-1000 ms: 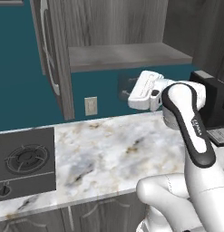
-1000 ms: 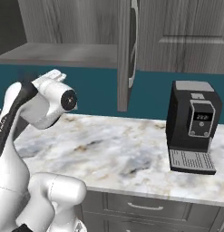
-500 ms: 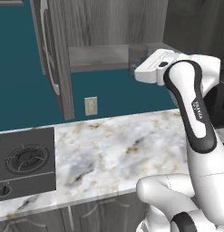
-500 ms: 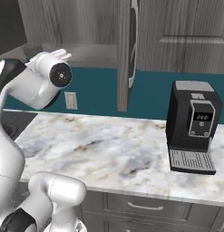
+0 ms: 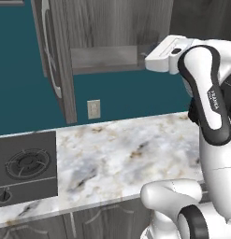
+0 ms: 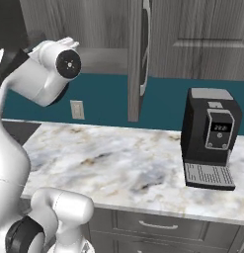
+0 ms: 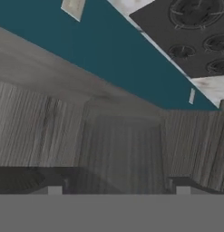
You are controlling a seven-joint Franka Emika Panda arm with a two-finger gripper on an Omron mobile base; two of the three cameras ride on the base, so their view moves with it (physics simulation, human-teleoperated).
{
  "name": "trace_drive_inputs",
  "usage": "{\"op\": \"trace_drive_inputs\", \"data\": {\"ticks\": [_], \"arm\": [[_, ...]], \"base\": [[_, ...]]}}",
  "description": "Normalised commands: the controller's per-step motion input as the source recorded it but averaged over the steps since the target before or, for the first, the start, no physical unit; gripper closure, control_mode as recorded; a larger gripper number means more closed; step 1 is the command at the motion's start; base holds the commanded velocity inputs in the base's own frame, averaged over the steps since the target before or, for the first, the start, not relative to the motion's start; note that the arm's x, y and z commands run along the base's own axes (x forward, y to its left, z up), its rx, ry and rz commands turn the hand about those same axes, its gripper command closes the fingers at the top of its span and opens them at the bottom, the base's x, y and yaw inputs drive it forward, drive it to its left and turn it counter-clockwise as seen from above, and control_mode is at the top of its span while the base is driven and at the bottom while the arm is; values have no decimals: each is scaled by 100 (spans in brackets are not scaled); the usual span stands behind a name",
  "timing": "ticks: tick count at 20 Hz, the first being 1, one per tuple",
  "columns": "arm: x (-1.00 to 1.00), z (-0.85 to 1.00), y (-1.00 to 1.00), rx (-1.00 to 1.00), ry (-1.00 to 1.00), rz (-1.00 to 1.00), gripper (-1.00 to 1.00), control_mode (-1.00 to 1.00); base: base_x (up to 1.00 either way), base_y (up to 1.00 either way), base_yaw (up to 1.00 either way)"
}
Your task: Move the glass cup from next to the sink to the open cabinet. Then, move the bowl with the lemon wedge to the fridge to clear the area for faucet cleaning.
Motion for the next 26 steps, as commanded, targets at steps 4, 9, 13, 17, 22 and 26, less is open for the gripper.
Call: {"op": "trace_drive_inputs", "data": {"ticks": [4,9,13,17,22,26], "arm": [[73,-7,0,0,4,-15,100,-100],[84,-1,0,0,9,-18,100,-100],[69,-8,0,0,11,-16,100,-100],[62,-6,0,0,5,-15,100,-100],[52,0,0,4,1,-15,100,-100],[53,-1,0,5,4,-14,100,-100]], "base": [[0,0,0],[0,0,0],[0,0,0],[0,0,0],[0,0,0],[0,0,0]]}}
